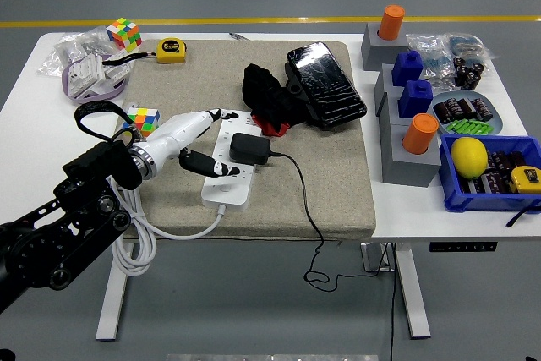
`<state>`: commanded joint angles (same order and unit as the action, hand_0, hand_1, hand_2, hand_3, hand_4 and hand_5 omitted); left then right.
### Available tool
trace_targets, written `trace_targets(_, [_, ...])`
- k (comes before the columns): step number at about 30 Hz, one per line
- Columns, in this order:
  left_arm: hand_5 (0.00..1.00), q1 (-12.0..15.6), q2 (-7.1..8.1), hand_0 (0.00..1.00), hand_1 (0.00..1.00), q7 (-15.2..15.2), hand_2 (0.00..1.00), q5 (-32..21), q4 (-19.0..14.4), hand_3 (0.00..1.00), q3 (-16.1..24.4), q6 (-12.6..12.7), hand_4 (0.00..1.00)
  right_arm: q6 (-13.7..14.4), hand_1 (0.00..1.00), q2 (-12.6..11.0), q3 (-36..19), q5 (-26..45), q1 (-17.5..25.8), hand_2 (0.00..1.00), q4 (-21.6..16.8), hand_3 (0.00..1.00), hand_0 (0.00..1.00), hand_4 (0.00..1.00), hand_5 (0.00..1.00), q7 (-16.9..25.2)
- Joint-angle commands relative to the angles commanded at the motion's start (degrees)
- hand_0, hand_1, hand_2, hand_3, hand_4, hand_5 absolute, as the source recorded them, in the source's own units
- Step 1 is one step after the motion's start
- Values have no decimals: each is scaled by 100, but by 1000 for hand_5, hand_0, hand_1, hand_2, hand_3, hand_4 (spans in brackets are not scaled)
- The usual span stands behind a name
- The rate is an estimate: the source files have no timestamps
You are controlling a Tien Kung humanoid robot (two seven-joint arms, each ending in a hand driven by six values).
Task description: Pull the plug out and thorw away
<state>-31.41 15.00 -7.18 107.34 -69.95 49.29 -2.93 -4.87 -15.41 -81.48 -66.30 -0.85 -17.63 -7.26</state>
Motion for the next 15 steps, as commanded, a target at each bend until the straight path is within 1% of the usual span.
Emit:
trace_targets(2, [278, -51, -10, 808, 890, -3, 910, 4, 32, 897, -23, -2, 998, -1, 620, 1, 3, -2, 1, 675, 2, 588, 539, 977, 527, 0])
trace_targets(6, [278, -330, -77, 808, 890, -55, 910, -56, 249, 897, -220, -64, 998, 0, 620, 3, -13, -6, 1, 675, 7, 588, 539, 977, 527, -4])
trace_targets(7, [278, -394, -103, 808, 890, -76, 910, -80, 321, 897, -276, -83, 998, 1, 620, 1, -13, -3, 1, 675, 6, 588, 539, 977, 527, -3])
trace_targets(8, [273, -489, -151, 772, 851, -106, 879, -100, 441, 889, -365, -109, 998, 4, 619, 1, -19, 0, 1, 675, 6, 587, 540, 977, 527, -4])
trace_targets(13, [273, -754, -311, 772, 851, -187, 879, -189, 822, 889, -650, -179, 998, 10, 619, -1, -13, 11, -5, 675, 4, 587, 540, 977, 527, -5])
trace_targets(14, [267, -768, -321, 739, 808, -192, 842, -196, 842, 856, -666, -183, 998, 10, 620, -1, -12, 12, -5, 674, 4, 587, 539, 977, 527, -5])
trace_targets(15, [267, -819, -354, 739, 808, -193, 842, -215, 904, 856, -724, -179, 998, 11, 620, -1, -5, 14, -8, 674, 3, 587, 539, 977, 527, -5])
